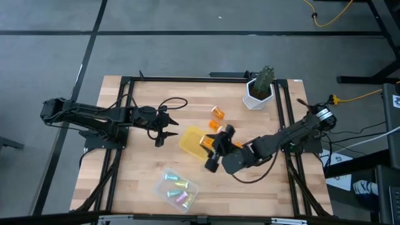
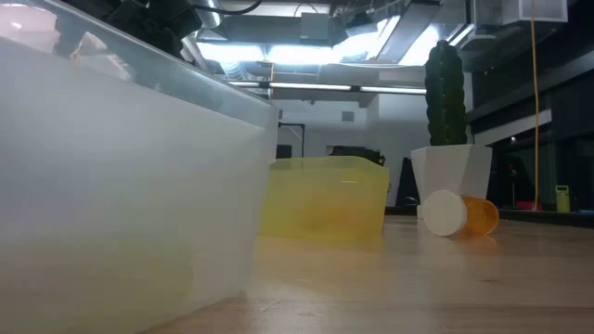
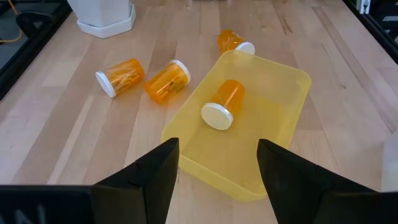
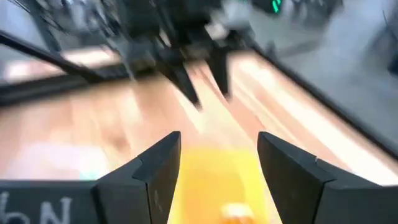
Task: Pick and place medicine bottles into bin by pill shape (circle, oval)
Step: Put the orange bottled capsule into the yellow bin
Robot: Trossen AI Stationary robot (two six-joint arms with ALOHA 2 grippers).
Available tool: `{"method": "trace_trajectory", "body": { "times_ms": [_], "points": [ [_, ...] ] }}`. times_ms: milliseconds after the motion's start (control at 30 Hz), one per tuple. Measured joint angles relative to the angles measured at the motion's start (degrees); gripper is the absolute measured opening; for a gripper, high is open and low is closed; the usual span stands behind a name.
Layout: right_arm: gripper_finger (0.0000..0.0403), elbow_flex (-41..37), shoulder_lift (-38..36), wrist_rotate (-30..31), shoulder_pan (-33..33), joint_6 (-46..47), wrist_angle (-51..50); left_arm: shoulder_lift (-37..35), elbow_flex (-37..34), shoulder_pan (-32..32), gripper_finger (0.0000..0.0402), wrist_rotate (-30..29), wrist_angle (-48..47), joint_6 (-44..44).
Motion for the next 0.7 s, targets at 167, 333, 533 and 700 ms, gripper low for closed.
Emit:
{"method": "trace_trajectory", "body": {
  "times_ms": [167, 333, 533, 700],
  "points": [
    [0.0205, 0.0, -1.4, 0.7, 0.0, 16.5, -20.1, 0.0, 0.0, 0.0, 0.0212, 0.0, 0.0, 0.0],
    [0.0201, -1.9, -1.3, 1.2, 0.0, 30.4, -29.7, 0.0, 0.0, 0.0, 0.0212, 0.0, 0.0, 0.0],
    [0.0201, -5.1, -1.2, -5.6, -0.2, 37.8, -33.2, 0.0, 0.0, 0.0, 0.0212, 0.0, 0.0, 0.0],
    [0.0201, -8.6, -1.2, -10.8, -0.2, 39.2, -36.1, 0.0, 0.0, 0.0, 0.0212, 0.0, 0.0, 0.0]
  ]
}}
